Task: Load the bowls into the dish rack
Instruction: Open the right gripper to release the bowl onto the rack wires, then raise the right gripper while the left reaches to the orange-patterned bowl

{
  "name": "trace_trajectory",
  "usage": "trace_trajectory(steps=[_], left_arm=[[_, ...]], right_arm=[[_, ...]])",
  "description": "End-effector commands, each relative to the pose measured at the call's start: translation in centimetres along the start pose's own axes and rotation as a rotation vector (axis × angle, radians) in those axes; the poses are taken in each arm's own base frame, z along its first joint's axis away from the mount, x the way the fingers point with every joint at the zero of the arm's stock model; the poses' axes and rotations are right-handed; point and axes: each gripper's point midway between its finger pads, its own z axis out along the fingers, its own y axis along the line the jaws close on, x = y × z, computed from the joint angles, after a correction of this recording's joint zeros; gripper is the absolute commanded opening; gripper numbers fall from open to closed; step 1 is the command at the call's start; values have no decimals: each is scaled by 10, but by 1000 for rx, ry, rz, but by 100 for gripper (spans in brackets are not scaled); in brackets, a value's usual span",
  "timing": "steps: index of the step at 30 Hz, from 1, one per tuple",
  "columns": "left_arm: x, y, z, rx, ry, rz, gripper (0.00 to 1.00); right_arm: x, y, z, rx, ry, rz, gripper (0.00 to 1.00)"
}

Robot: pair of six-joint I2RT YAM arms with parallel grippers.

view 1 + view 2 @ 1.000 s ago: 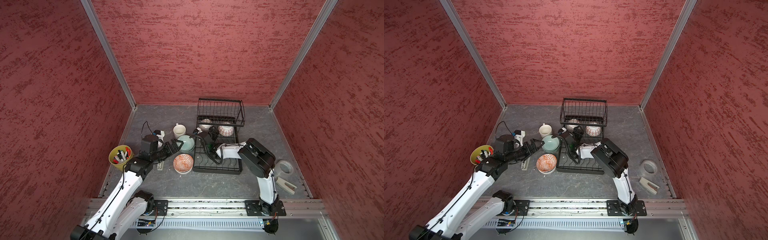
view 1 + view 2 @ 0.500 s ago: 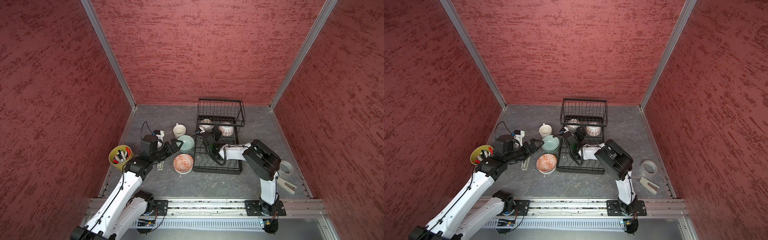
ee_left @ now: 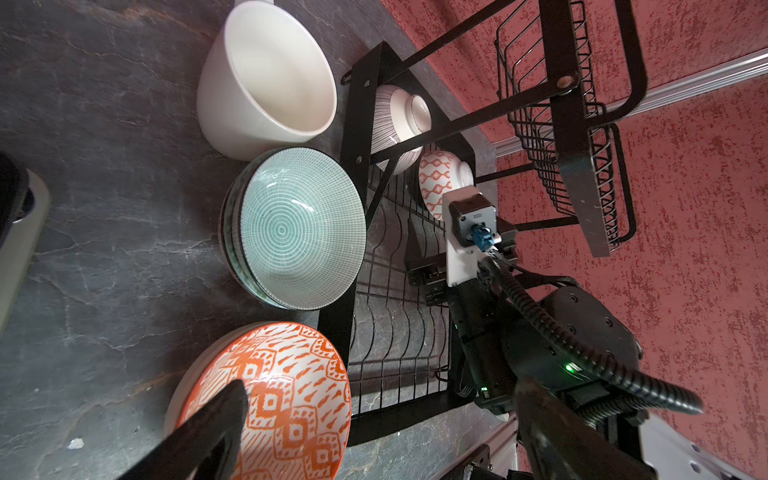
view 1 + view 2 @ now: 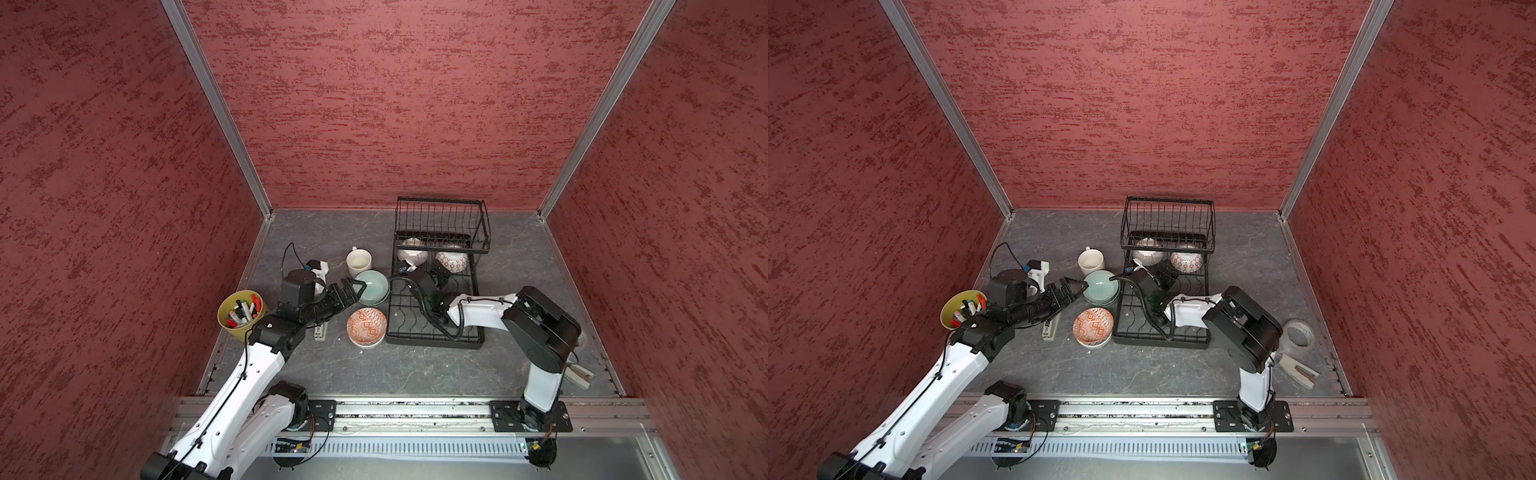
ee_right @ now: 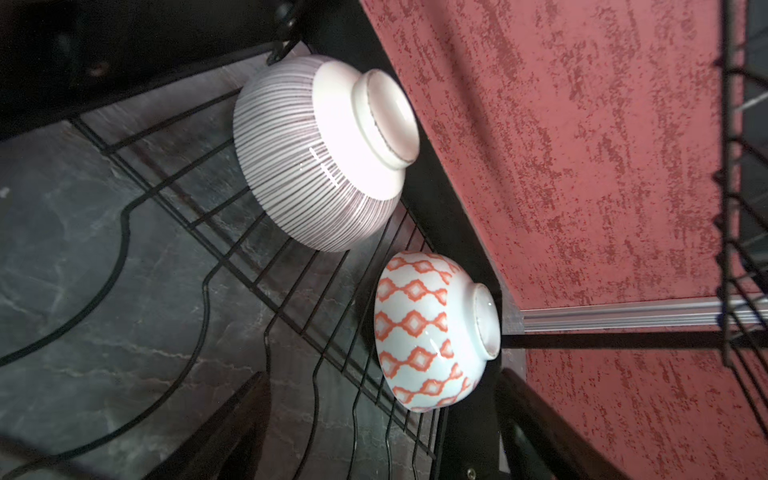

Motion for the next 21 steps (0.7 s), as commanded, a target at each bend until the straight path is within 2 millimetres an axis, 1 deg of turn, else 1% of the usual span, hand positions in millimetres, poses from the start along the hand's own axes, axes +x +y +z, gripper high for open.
trace_trajectory(steps=[1,5,10,15,17,19,21], left_arm=[[3,7,2,-17,14,2,100],[3,10,4,-42,23,-4,100],[4,18,7,-97,44,-4,100],[6,28,7,-158,58,-1,100],[7,34,5,-202,61,0,99],[8,39,2,-253,63,9,99],[12,44,-1,-307,70,24,98]], right_arm=[[-10,-7,-19,-57,-29,102,85],[-9,-5,-35,-142,-35,171,86],[-11,5,-63,-327,-50,287,86],[-9,15,-83,-463,-38,390,85],[-7,15,-89,-490,-27,453,85],[-7,8,-98,-506,-21,551,86],[-6,6,-107,-536,-7,634,86]])
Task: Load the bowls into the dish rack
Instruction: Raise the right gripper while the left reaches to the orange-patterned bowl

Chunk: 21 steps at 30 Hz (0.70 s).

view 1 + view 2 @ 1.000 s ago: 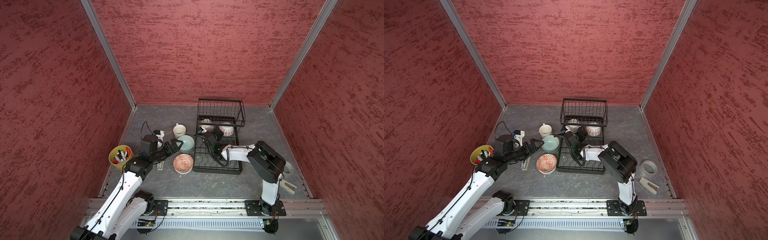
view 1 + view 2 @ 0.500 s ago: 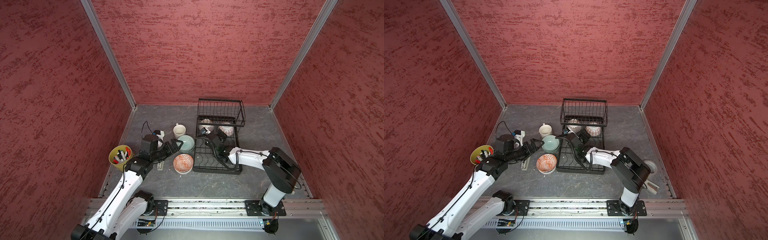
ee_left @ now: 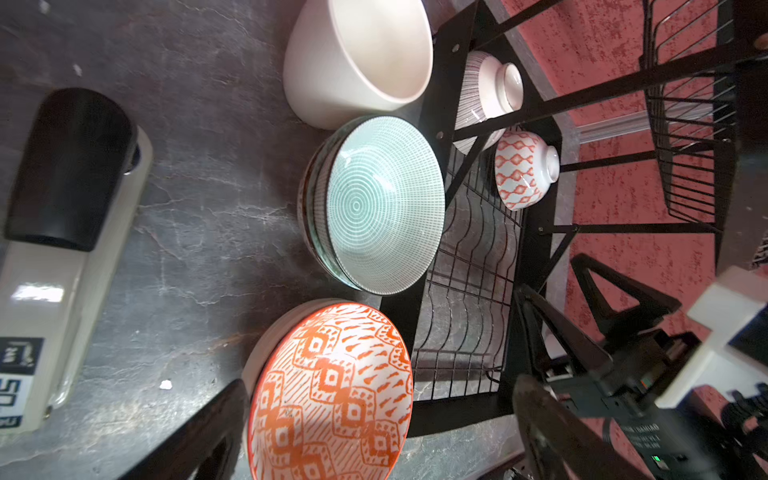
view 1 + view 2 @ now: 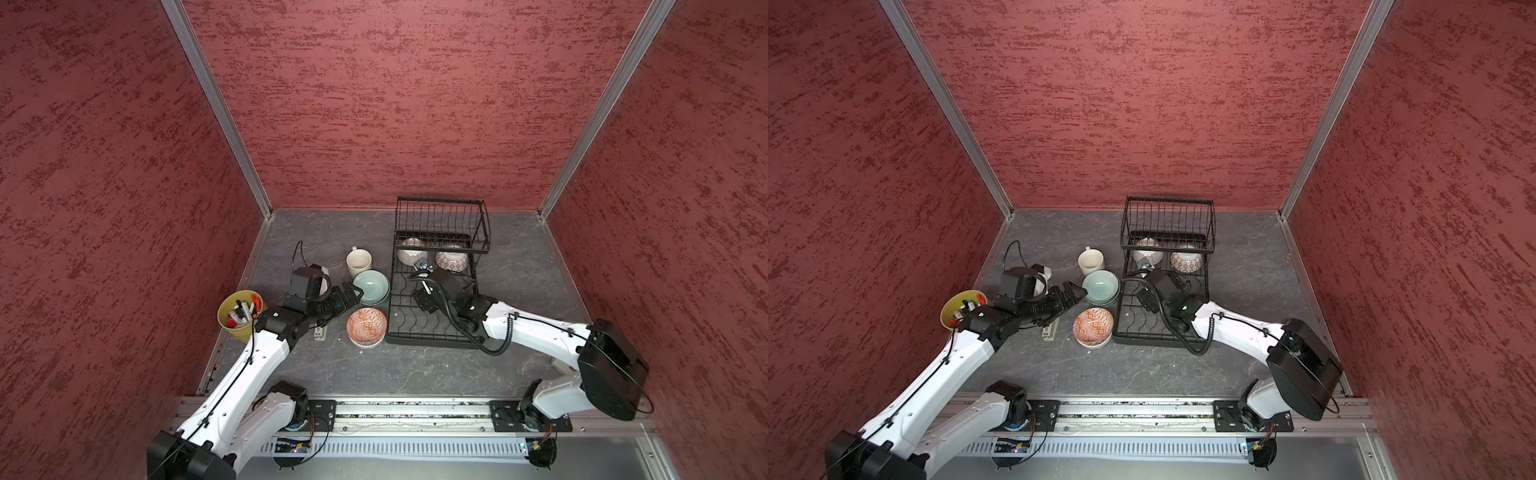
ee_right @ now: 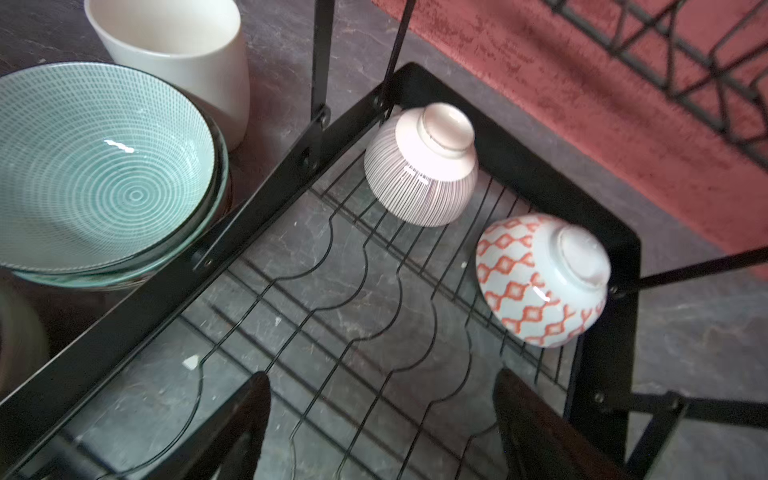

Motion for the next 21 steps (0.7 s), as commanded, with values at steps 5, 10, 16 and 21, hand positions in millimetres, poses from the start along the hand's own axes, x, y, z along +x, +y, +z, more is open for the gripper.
trace_trajectory(steps=[5,10,16,21], left_arm=[[18,19,-7,-191,58,49,95],[41,30,-12,-311,155,73,92],[65,52,-14,-495,236,131,85],[72,60,-1,-579,270,170,74]], right_arm=[[-2,15,-38,-154,43,345,85],[-13,12,-60,-189,23,444,85],[-20,10,-66,-193,1,466,84],[-20,15,-59,-207,10,471,83]])
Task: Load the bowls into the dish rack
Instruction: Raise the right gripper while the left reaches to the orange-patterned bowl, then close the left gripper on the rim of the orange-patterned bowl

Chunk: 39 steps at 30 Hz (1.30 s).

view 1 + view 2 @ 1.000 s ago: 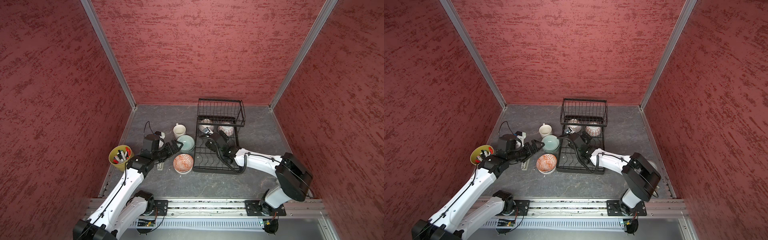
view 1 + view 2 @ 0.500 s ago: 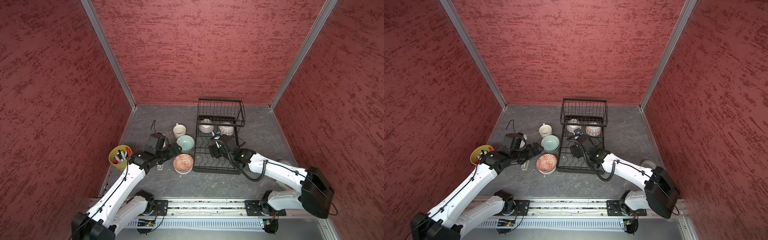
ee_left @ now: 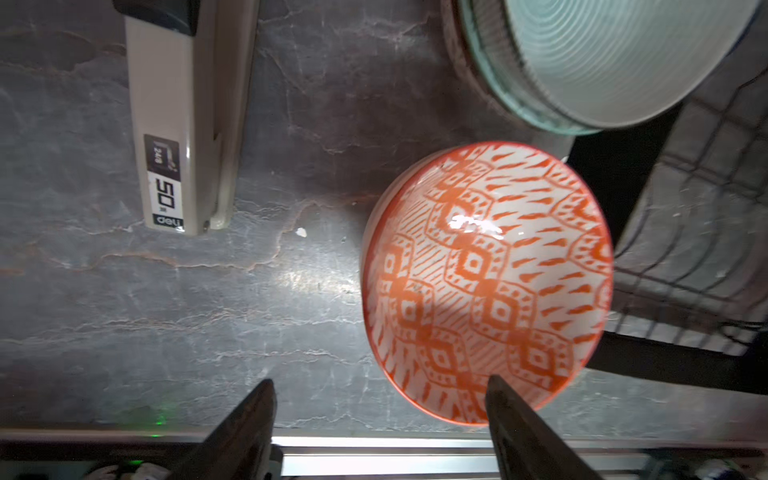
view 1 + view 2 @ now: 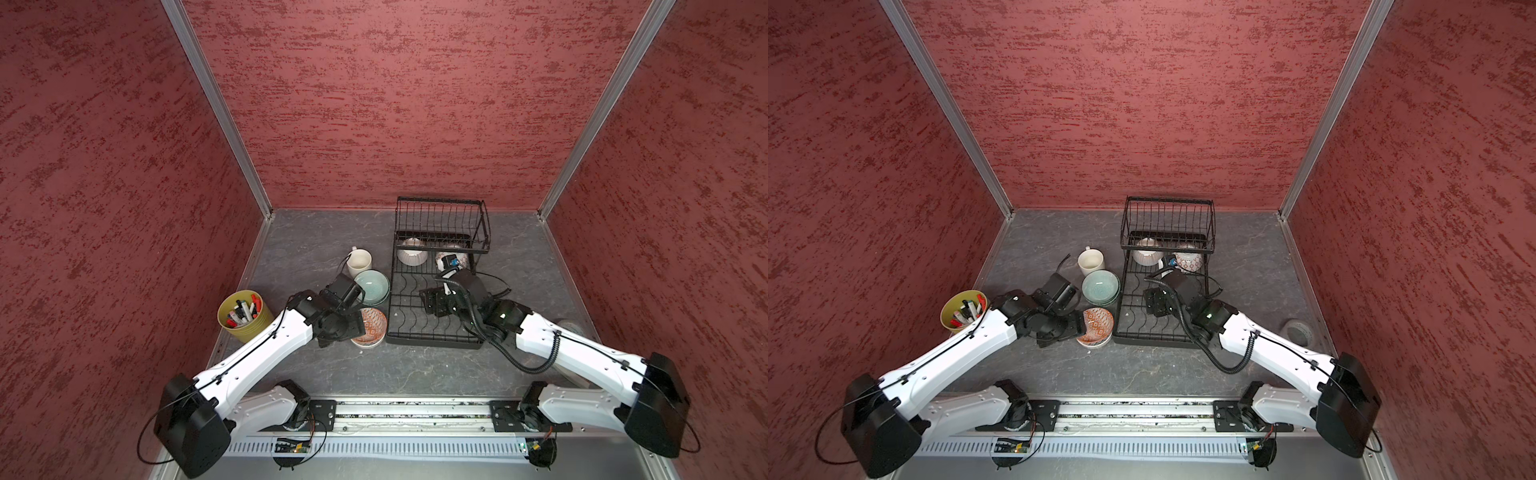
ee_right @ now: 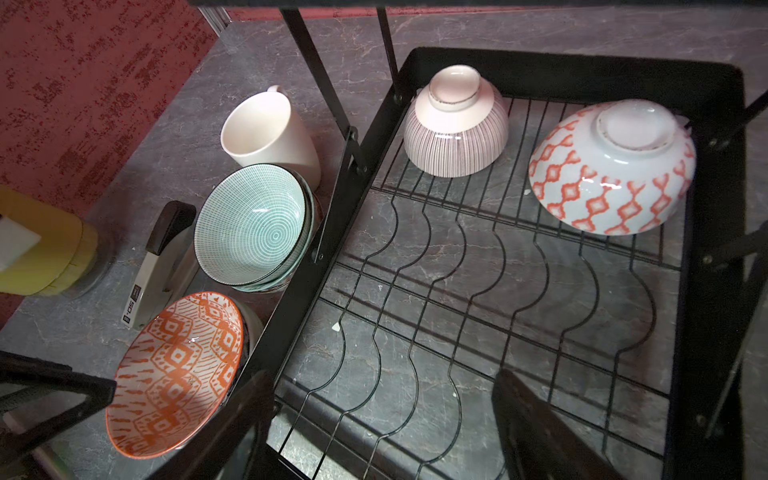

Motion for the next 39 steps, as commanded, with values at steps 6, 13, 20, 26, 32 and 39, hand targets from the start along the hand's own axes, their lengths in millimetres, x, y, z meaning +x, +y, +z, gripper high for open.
trace_trajectory(steps=[6,13,20,26,32,39], left_arm=[[-8,-5,7,-45,-11,8,59],[-12,-8,14,-68,-6,23,44],[-10,-9,22,-67,4,36,31],[-12,-10,24,-63,-3,49,17],[-15,-14,23,-47,-16,56,6],[-19,-15,18,-27,-44,56,0]], right_arm=[[-2,15,3,-56,12,33,82],[-2,15,3,-68,2,33,82],[-1,16,5,-69,8,30,82],[3,16,9,-63,26,34,81],[3,16,8,-68,23,43,81],[4,17,8,-77,28,37,81]])
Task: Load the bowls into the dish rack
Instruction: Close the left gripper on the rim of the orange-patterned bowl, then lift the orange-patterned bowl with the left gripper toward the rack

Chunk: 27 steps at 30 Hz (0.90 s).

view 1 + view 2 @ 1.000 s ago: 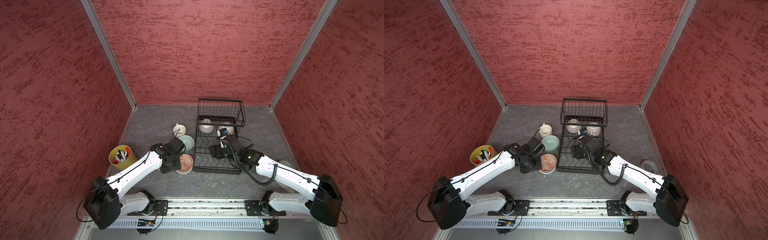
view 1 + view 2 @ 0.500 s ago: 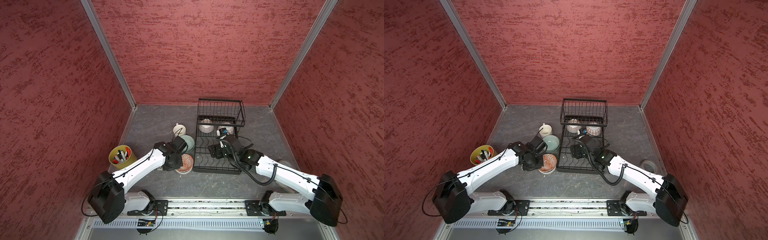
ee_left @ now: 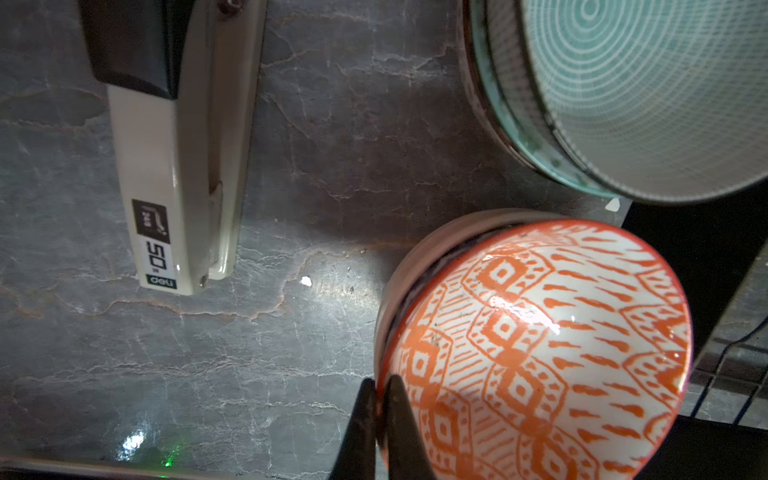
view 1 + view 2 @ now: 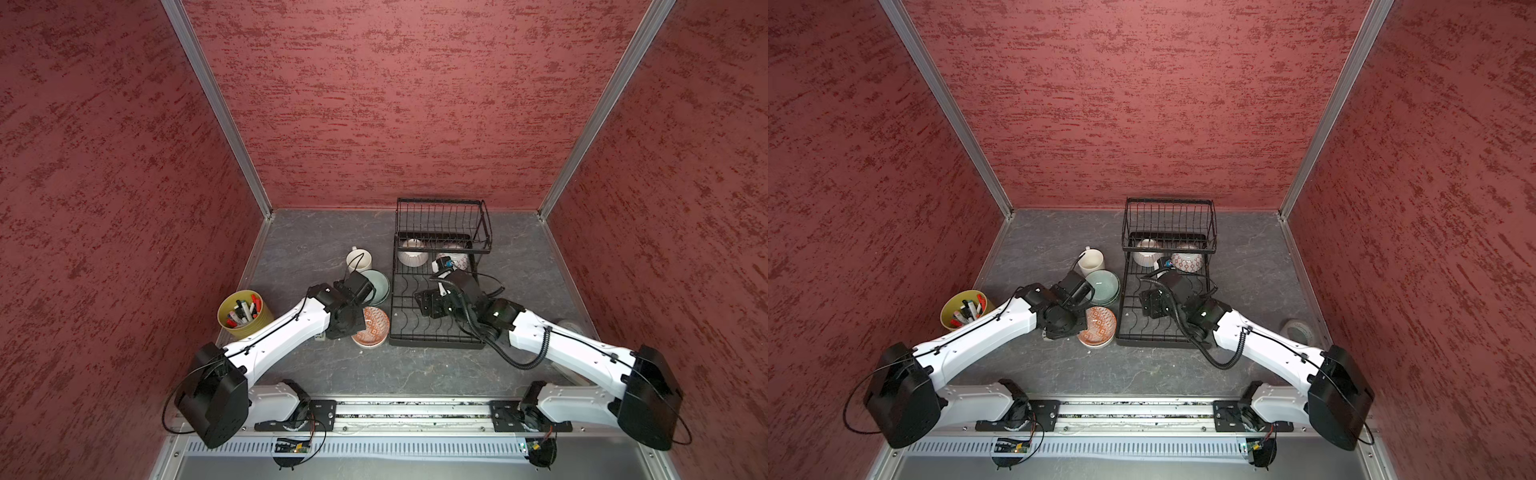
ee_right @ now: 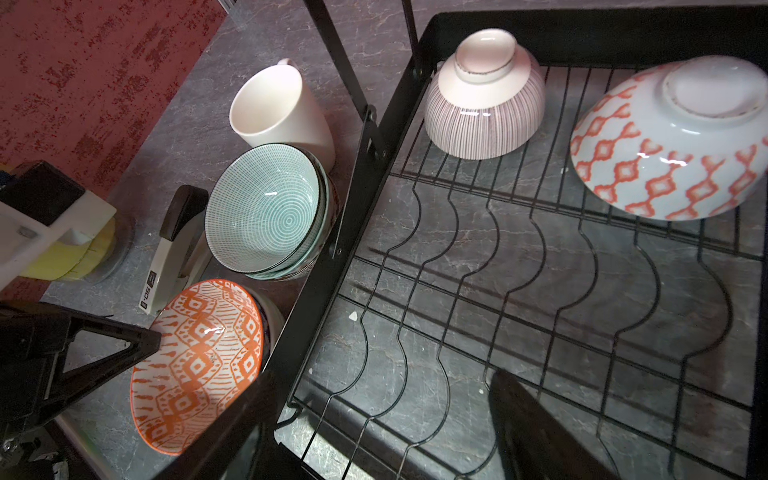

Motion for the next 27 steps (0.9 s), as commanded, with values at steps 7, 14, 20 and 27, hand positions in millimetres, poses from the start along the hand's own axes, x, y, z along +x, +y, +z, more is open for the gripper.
trace_trajectory(steps=[7,14,20,27], left_arm=[[-4,-5,-11,47,-42,30,0],[-11,-5,-22,85,-87,31,0],[-17,-9,-34,143,-129,35,0],[-22,-12,-50,223,-179,27,0]], right_arm=[[-4,11,-2,-53,-16,19,81],[-6,15,-1,-65,-12,13,81],[-6,21,2,-94,-11,21,81],[-5,26,4,-120,-1,30,81]])
